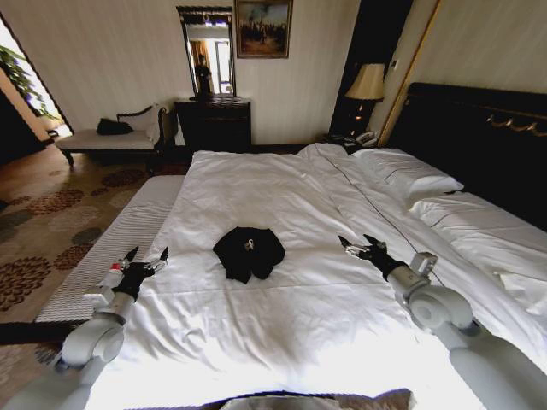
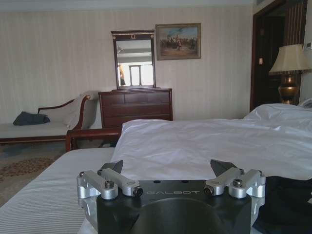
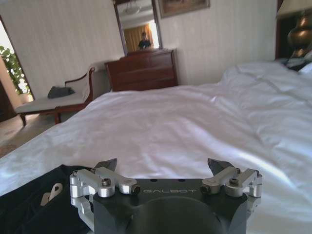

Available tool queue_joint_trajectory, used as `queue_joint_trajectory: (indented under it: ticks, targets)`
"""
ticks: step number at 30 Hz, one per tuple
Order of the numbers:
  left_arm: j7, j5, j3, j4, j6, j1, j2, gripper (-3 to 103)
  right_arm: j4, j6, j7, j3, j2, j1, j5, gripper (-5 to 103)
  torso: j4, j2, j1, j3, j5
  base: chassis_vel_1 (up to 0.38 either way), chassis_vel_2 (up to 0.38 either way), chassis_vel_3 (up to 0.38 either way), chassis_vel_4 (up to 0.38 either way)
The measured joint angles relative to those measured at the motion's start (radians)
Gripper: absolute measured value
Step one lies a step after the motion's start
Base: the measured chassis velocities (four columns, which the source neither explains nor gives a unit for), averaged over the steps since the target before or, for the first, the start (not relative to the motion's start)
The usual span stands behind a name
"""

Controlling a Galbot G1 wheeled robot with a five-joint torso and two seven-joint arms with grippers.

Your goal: Fold the clothes on the bed.

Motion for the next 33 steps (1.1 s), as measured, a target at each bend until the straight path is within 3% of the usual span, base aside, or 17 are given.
queue_joint_trajectory:
  ticks: [1, 5, 6, 9, 14, 17, 20, 26, 33]
  targets:
    - [0.000, 0.000, 0.000, 0.000, 0.000, 0.000, 0.000, 100, 0.000, 0.000, 0.000, 0.000, 0.000, 0.000, 0.000, 100, 0.0000, 0.000, 0.000, 0.000, 0.0000, 0.000, 0.000, 0.000, 0.000]
    - [0.001, 0.013, 0.015, -0.009, 0.001, 0.011, -0.025, 100, -0.170, -0.021, 0.020, -0.249, 0.014, 0.271, 0.054, 100, 0.0008, 0.000, 0.000, 0.000, -0.0006, 0.000, 0.000, 0.000, 0.000]
    - [0.001, 0.013, 0.015, -0.009, 0.001, 0.011, -0.025, 100, -0.170, -0.021, 0.020, -0.249, 0.014, 0.271, 0.054, 100, 0.0008, 0.000, 0.000, 0.000, -0.0006, 0.000, 0.000, 0.000, 0.000]
    - [0.005, 0.043, 0.008, -0.026, -0.009, 0.052, -0.052, 100, -0.319, -0.020, 0.022, -0.424, 0.082, 0.483, 0.080, 100, 0.0010, 0.000, 0.000, 0.000, 0.0002, 0.000, 0.000, 0.000, 0.000]
    - [0.012, 0.048, 0.008, -0.024, -0.021, 0.060, -0.049, 100, -0.459, -0.021, 0.008, -0.560, 0.143, 0.637, 0.115, 100, 0.0015, 0.000, 0.000, 0.000, 0.0000, 0.000, 0.000, 0.000, 0.000]
    - [0.009, 0.051, 0.023, -0.028, -0.021, 0.054, -0.051, 100, -0.518, -0.024, -0.005, -0.609, 0.164, 0.681, 0.134, 100, -0.0003, 0.000, 0.000, 0.000, -0.0005, 0.000, 0.000, 0.000, 0.000]
    - [0.004, 0.062, 0.046, -0.046, -0.019, 0.053, -0.059, 100, -0.592, -0.035, -0.033, -0.658, 0.192, 0.726, 0.145, 100, 0.0009, 0.000, 0.000, 0.000, 0.0001, 0.000, 0.000, 0.000, 0.000]
    - [0.002, 0.063, 0.063, -0.067, -0.016, 0.057, -0.049, 100, -0.672, -0.060, -0.052, -0.680, 0.228, 0.771, 0.170, 100, 0.0002, 0.000, 0.000, 0.000, 0.0001, 0.000, 0.000, 0.000, 0.000]
    - [-0.010, 0.058, 0.082, -0.085, -0.010, 0.054, -0.034, 100, -0.874, -0.079, -0.089, -0.734, 0.334, 0.902, 0.188, 100, 0.0006, 0.000, 0.000, 0.000, -0.0003, 0.000, 0.000, 0.000, 0.000]
